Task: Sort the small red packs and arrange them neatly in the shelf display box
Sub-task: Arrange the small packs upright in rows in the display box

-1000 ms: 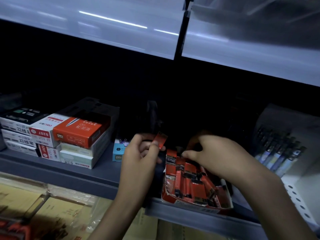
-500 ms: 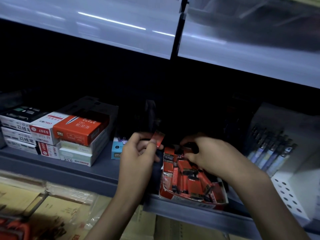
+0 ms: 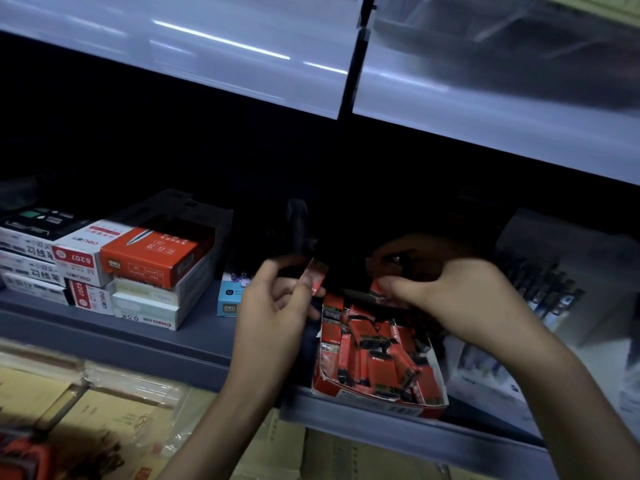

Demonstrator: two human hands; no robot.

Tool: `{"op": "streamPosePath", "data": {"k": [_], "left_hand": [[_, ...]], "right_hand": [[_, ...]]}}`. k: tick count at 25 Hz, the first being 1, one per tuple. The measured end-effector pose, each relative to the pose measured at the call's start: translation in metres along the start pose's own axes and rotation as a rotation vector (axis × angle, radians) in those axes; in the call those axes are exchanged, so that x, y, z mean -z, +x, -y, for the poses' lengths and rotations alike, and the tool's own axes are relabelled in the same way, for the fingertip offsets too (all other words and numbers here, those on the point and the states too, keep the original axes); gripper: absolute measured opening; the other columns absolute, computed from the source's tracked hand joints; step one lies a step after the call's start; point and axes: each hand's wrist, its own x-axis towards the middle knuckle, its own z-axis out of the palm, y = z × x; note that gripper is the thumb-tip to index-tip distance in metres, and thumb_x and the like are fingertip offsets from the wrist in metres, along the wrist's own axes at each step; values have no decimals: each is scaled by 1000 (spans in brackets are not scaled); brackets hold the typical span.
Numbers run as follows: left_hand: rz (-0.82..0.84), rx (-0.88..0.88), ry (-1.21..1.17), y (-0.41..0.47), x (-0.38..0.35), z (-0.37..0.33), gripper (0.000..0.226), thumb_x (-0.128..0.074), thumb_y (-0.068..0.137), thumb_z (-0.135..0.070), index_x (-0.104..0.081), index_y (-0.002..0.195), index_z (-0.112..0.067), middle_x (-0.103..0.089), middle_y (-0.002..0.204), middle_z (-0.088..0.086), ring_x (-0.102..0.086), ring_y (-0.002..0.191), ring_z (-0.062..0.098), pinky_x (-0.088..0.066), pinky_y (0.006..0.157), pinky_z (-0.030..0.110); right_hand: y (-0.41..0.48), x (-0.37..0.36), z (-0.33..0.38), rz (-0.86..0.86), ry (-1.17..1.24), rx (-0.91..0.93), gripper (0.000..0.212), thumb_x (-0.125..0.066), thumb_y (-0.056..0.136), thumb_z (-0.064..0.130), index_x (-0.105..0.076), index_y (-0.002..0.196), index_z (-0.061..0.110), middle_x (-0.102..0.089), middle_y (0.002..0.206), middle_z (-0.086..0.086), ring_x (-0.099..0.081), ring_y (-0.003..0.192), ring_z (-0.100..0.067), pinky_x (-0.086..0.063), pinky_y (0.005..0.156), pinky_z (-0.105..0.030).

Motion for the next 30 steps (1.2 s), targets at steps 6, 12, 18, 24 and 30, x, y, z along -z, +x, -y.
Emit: {"op": "streamPosePath", "data": {"k": [6,12,18,24,30], "left_hand": [[130,103,-231,-3,-7,-12,22,-54,104,-9,-75,109,-15,-80,98,11,-76,93,22,-61,80,28],[210,183,-347,-15,-14,-22,29,-69,94,-20,-72,120,-8,-79,114,8,-76,105,23,-63,88,34],[181,262,-514,-10,-6,-22,34,-71,91,-6,-69,124,-3,-76,120,16,-75,109,27,-62,87,32],[122,252,-559,-2,4,-21,19,-73,85,-7,-77,103,-5,-77,95,17,-76,95,26,-63,86,32],[18,218,-393,-9,7,-11,24,-75,87,-11,-75,111,-14,-80,102,13,-78,98,25,-63,84,31]], "right_hand": [[-7,-24,5,22,784,-52,30,-84,77,12,-79,105,21,-81,97,-4,-78,93,-21,-62,83,-37],[-11,-51,8,-58,879,-90,16,-76,87,5,-78,103,11,-80,95,-8,-78,93,-21,-59,84,-36],[-14,-50,20,-99,786,-15,15,-76,89,9,-79,102,17,-81,93,5,-77,90,-7,-60,81,-19],[1,-35,15,-105,444,-23,17,-66,97,24,-76,102,37,-77,90,16,-69,88,2,-48,72,-3],[8,-32,-16,-1,-268,-246,25,-54,101,30,-68,119,40,-71,102,3,-68,95,-21,-55,82,-30]]}}
